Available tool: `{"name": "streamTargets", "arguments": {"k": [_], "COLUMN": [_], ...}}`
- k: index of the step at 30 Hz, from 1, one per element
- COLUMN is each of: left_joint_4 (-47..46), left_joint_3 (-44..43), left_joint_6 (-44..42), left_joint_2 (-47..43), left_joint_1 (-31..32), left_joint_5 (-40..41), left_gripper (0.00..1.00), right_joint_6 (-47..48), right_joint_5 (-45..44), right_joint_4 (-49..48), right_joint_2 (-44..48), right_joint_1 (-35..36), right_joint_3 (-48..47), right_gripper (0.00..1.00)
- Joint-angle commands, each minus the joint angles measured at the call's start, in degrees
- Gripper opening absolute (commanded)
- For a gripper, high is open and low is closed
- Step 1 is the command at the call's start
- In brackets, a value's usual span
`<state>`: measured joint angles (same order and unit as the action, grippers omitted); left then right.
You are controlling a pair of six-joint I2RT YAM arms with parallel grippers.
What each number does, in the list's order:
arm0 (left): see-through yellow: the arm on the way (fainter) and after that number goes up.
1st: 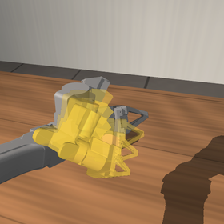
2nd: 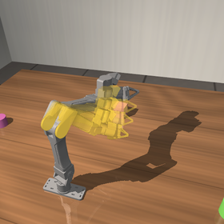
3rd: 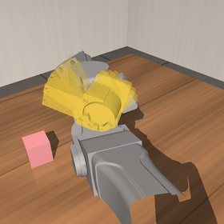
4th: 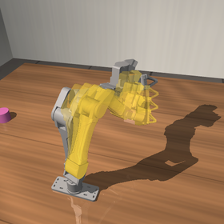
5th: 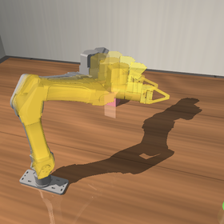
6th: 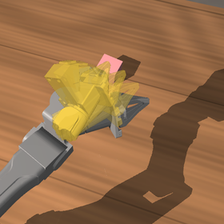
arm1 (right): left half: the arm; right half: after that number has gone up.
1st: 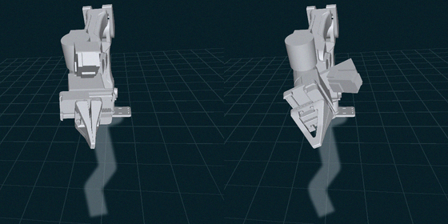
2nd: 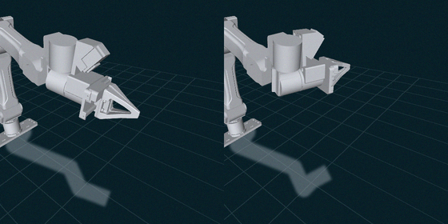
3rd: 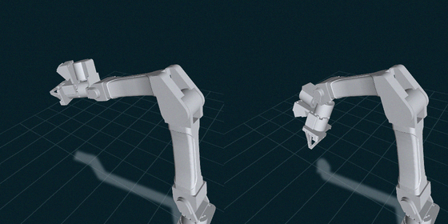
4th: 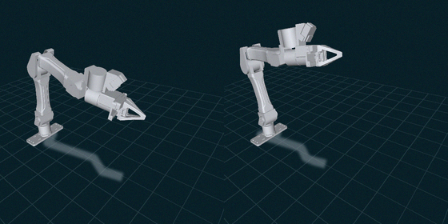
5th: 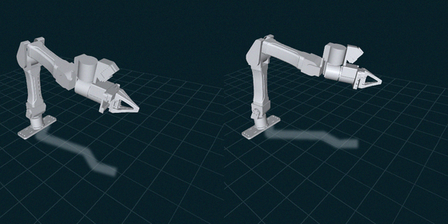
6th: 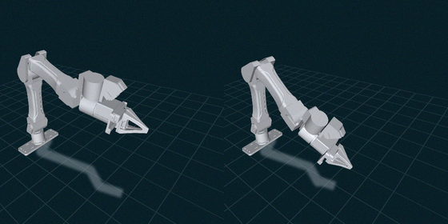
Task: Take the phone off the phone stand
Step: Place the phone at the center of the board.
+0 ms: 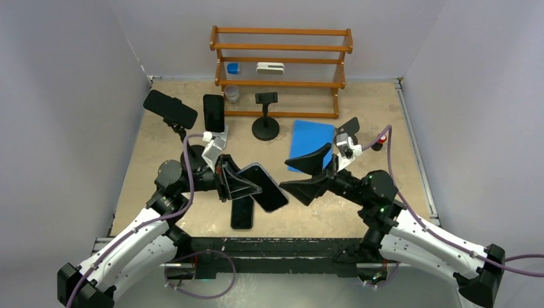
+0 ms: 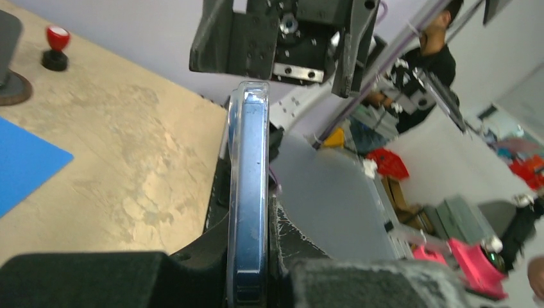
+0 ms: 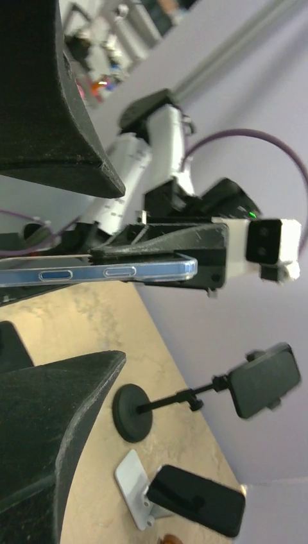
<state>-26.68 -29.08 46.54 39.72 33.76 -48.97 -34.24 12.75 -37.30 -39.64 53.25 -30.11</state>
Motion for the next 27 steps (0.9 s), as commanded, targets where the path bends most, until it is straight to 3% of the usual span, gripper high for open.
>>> {"name": "streamTargets", "arguments": {"k": [1,6,15,27], "left_joint_4": [3.36,9.83,11.90,13.39], "left_joint_3": [-5.38,-9.54,-10.65,-10.21], "left_joint_6": [-6.85,-13.31,-15.86,-16.14], "left_joint_2": [-0.59,1.76,3.23,3.91], "left_joint_1": [-0.28,-0.29,0.52,0.52], "left_joint_5": [-10.27,-16.11,-15.41,-13.29], "left_gripper": [0.00,0.00,0.00,0.00], "right_joint_6": [7.77,8.24,8.04,5.52], "right_joint_5": [12.28,19.12,22.01,17.96], "right_joint_4": [11.93,12.28,9.22,3.62], "right_joint_2": [-0.48,-2.36,-4.94,-7.90], "right_joint_1": [0.18,0.16,0.26,0.92], "right_joint_3": [-4.14,-3.85,-3.07,-2.12], "right_gripper": [0.87,0.85,0.77,0.58]}}
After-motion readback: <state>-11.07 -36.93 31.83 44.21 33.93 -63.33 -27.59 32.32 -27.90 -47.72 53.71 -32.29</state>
